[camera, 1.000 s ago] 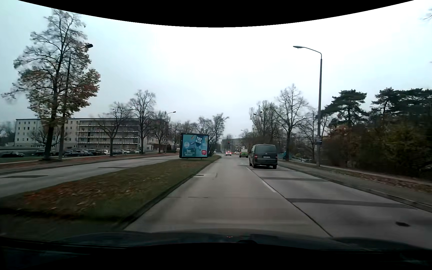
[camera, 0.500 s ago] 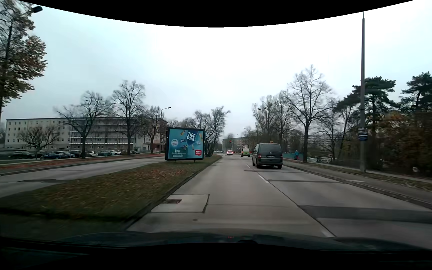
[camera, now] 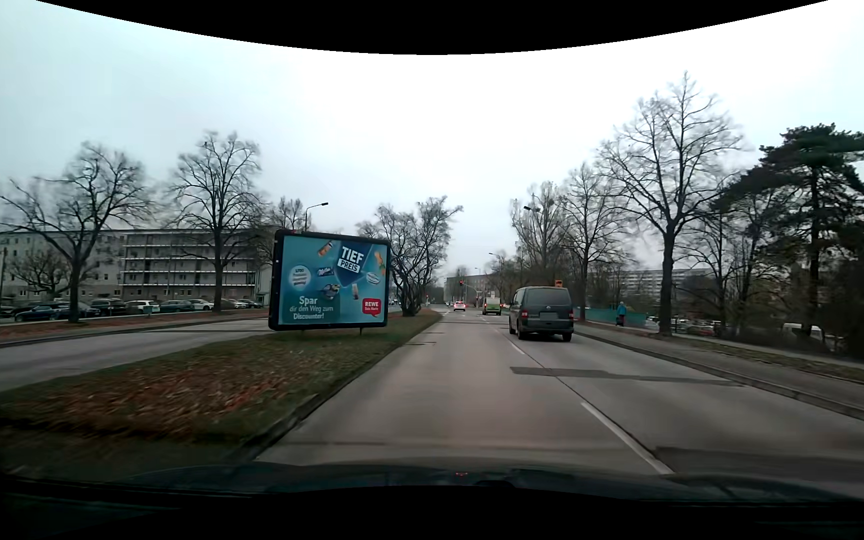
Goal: Follow the waypoints while adhering to traffic rules and regulations
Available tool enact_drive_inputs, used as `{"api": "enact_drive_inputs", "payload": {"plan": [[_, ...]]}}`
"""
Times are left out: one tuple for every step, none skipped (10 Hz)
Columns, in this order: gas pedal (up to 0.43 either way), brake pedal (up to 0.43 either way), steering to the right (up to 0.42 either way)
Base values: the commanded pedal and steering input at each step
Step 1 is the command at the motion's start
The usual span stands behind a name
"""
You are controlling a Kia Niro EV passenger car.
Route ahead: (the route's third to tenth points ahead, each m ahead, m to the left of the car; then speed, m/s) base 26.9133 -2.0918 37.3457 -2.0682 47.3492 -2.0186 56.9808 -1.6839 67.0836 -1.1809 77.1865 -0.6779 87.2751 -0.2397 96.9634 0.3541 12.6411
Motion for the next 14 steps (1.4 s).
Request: {"api": "enact_drive_inputs", "payload": {"plan": [[0.000,0.000,0.006],[0.000,0.000,0.006],[0.000,0.000,0.007],[0.000,0.000,0.007],[0.000,0.000,0.006],[0.000,0.000,0.007],[0.000,0.000,0.007],[0.000,0.000,0.008],[0.000,0.000,0.008],[0.000,0.000,0.008],[0.000,0.000,0.008],[0.000,0.000,0.008],[0.000,0.000,0.006],[0.000,0.000,0.007]]}}
